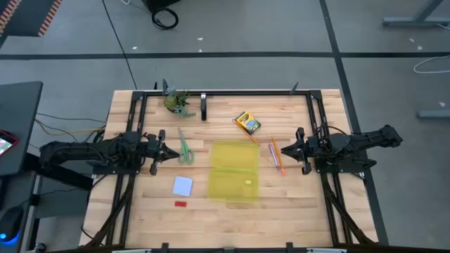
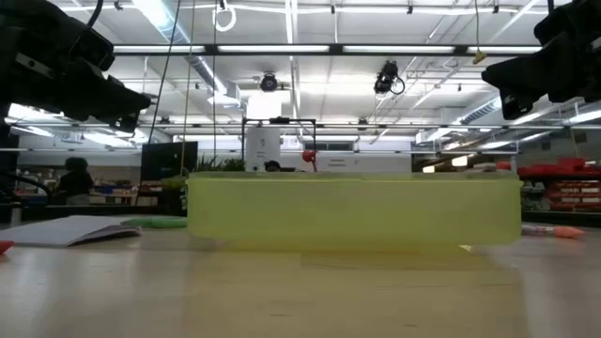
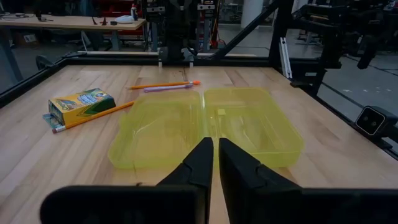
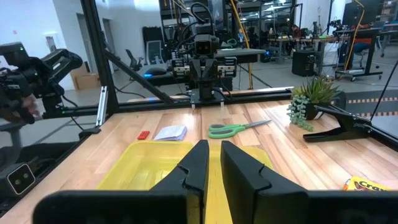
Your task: Pack school essentials
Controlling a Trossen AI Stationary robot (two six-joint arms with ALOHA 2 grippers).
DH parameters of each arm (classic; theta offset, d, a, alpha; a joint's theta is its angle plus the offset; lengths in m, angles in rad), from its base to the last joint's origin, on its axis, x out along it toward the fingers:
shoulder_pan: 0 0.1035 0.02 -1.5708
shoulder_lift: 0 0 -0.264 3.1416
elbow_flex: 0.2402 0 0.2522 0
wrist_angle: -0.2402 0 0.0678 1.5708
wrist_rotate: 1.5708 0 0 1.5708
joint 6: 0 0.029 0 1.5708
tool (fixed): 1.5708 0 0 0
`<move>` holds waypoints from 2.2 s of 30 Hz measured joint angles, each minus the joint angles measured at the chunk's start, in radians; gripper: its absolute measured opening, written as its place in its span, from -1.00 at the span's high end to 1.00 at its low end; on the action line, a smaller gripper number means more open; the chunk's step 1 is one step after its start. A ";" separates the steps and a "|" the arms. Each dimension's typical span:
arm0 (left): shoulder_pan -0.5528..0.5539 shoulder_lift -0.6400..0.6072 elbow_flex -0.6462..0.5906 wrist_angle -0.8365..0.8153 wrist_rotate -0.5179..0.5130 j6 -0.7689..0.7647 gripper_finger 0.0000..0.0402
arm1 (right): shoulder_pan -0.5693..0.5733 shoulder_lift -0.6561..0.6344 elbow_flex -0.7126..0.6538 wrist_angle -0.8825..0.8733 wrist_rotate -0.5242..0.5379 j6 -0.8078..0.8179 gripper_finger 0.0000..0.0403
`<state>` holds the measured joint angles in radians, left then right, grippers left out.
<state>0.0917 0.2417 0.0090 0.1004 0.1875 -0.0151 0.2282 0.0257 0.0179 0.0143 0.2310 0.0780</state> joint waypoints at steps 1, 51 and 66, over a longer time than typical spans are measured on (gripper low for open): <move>0.000 0.000 0.000 0.000 0.000 0.000 0.82 | 0.000 0.000 0.000 0.000 0.000 0.000 0.75; 0.030 0.416 0.181 -0.381 -0.220 -0.417 0.78 | 0.000 0.000 0.000 0.002 0.000 0.000 0.75; 0.060 0.740 0.395 -0.608 -0.300 -0.542 0.34 | 0.000 0.000 0.000 0.002 0.000 0.000 0.75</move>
<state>0.1516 0.9812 0.4043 -0.5075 -0.1123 -0.5571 0.2280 0.0256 0.0181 0.0166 0.2310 0.0780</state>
